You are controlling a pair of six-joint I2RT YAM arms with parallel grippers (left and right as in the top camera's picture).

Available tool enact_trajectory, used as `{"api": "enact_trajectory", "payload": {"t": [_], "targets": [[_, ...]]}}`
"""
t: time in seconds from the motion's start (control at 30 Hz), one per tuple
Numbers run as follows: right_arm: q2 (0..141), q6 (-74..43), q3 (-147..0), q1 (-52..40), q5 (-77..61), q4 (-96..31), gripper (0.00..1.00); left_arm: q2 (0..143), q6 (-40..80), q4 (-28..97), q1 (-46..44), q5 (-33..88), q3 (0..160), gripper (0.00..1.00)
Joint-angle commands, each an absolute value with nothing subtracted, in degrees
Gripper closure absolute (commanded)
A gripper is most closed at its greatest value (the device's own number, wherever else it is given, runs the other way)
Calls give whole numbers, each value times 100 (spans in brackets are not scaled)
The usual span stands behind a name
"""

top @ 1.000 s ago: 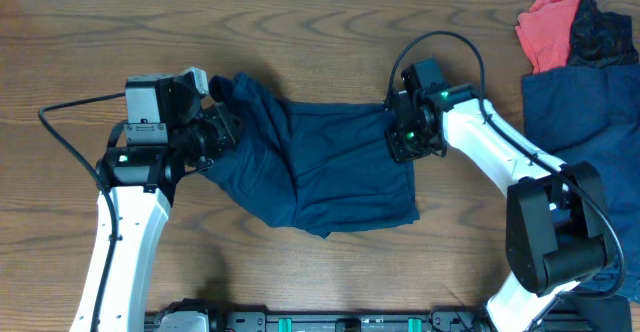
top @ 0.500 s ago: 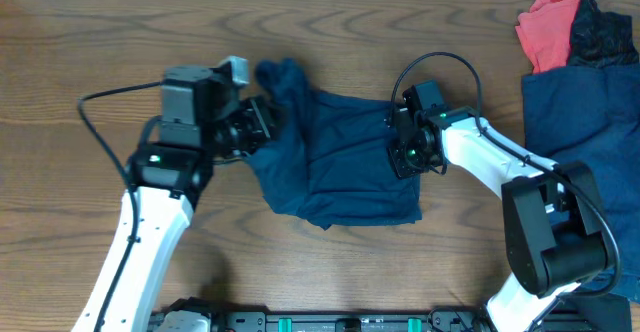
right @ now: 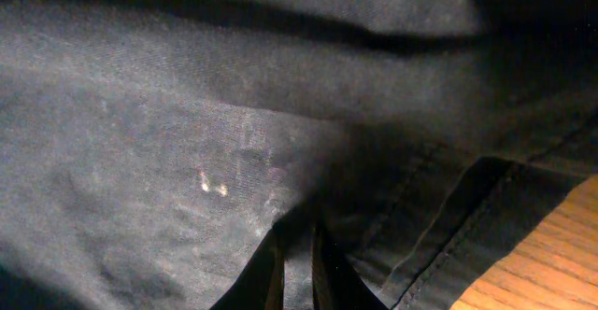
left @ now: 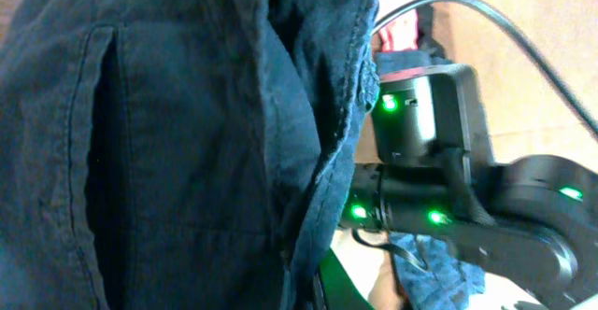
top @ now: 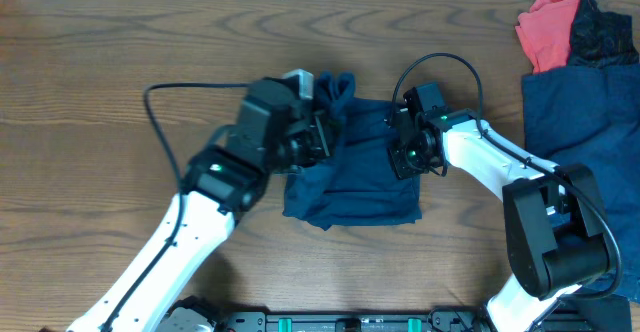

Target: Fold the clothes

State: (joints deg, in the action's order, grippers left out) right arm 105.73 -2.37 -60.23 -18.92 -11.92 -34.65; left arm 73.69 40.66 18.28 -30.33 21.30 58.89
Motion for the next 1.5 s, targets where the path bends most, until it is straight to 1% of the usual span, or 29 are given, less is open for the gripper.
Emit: {"api": "enact_trajectory", "payload": {"t": [0.0, 0.17, 0.3, 0.43, 0.5, 0.6, 0.7, 0.97, 1.0, 1.07, 1.17, 1.2, 1.37, 1.47], "targets": [[10726, -316, -5826, -2023, -1179, -3522, 90, 7599, 4379, 1590, -3387, 1269, 6110, 94], [10726, -316, -5826, -2058, -1177, -3599, 90, 8106, 4383, 1103, -3793, 738, 6110, 94], [10726, -316, -5826, -2069, -1179, -3616, 90, 8482, 4431, 784, -3898, 742, 6110, 94], [10728, -316, -5826, -2069, -1179, -3642, 90, 8661, 4805, 740, -3898, 755, 6110, 94], [10726, -316, -5826, -2069, -1179, -3649, 90, 8656, 4814, 690, -3898, 829, 6110, 94], [10726, -320, -5826, -2069, -1179, -3645, 87, 8646, 4816, 626, -3898, 860, 6110, 94], [10726, -320, -5826, -2069, -1181, -3658, 85, 8646, 4818, 574, -3898, 1144, 6110, 94], [10726, -381, -5826, -2069, -1181, -3664, 85, 8646, 4882, 327, -3898, 1809, 6110, 94], [10726, -381, -5826, -2069, -1181, -3664, 85, 8646, 4882, 329, -3898, 1876, 6110, 90], [10726, -381, -5826, -2069, -1181, -3669, 84, 8646, 4882, 333, -3898, 1907, 6110, 66], [10726, -390, -5826, -2069, -1181, -3691, 83, 8628, 4880, 307, -3896, 2029, 6110, 55], [10726, -429, -5826, -2069, -1181, -3695, 82, 8624, 4880, 287, -3896, 2062, 6110, 53], [10726, -429, -5826, -2062, -1179, -3712, 82, 8444, 4803, 294, -3723, 2060, 6110, 53], [10630, -602, -5872, -1979, -1177, -3730, 76, 8136, 4536, 408, -3435, 2082, 6110, 53]]}}
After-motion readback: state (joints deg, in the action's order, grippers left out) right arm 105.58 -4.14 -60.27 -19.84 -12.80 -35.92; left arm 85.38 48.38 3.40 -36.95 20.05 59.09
